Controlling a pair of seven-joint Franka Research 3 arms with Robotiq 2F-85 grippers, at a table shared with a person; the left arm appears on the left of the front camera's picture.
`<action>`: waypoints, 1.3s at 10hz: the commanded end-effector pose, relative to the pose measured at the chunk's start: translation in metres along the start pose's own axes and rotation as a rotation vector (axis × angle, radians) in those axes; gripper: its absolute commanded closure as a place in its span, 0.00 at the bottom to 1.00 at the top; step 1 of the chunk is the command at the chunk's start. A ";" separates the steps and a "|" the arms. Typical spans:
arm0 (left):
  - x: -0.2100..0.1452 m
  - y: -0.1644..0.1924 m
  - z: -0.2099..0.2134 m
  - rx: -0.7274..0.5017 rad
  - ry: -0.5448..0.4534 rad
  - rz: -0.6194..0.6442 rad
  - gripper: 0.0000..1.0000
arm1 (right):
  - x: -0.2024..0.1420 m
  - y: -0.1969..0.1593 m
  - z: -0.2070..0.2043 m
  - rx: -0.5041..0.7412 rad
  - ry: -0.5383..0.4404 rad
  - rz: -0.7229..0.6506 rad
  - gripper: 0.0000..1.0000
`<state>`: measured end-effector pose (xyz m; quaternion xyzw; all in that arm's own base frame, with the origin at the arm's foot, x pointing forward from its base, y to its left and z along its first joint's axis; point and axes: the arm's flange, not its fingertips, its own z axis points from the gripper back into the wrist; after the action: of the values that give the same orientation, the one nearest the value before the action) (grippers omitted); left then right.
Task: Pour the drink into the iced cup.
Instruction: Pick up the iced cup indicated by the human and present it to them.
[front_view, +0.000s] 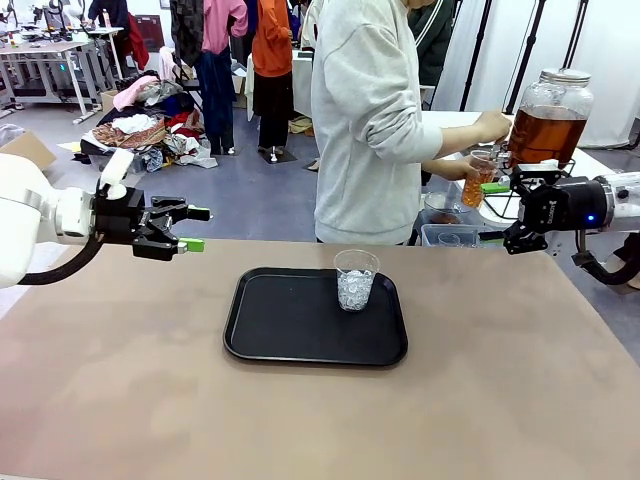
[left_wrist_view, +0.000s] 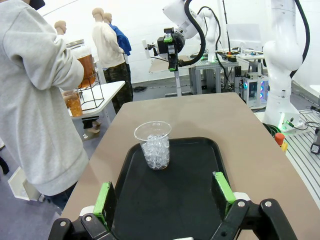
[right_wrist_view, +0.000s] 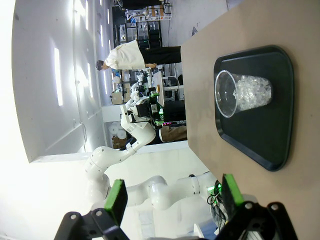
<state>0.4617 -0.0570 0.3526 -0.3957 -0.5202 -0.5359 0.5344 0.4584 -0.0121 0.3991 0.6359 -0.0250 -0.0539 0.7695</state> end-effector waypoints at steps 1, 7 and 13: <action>0.001 0.000 0.001 0.001 -0.001 -0.004 0.00 | -0.001 0.002 0.000 0.002 -0.002 0.002 0.00; 0.001 0.000 0.001 0.001 -0.001 -0.004 0.00 | -0.001 0.002 0.000 0.002 -0.002 0.002 0.00; 0.001 0.000 0.001 0.001 -0.001 -0.004 0.00 | -0.001 0.002 0.000 0.002 -0.002 0.002 0.00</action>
<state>0.4617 -0.0570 0.3526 -0.3957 -0.5202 -0.5359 0.5344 0.4584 -0.0121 0.3991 0.6359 -0.0250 -0.0539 0.7695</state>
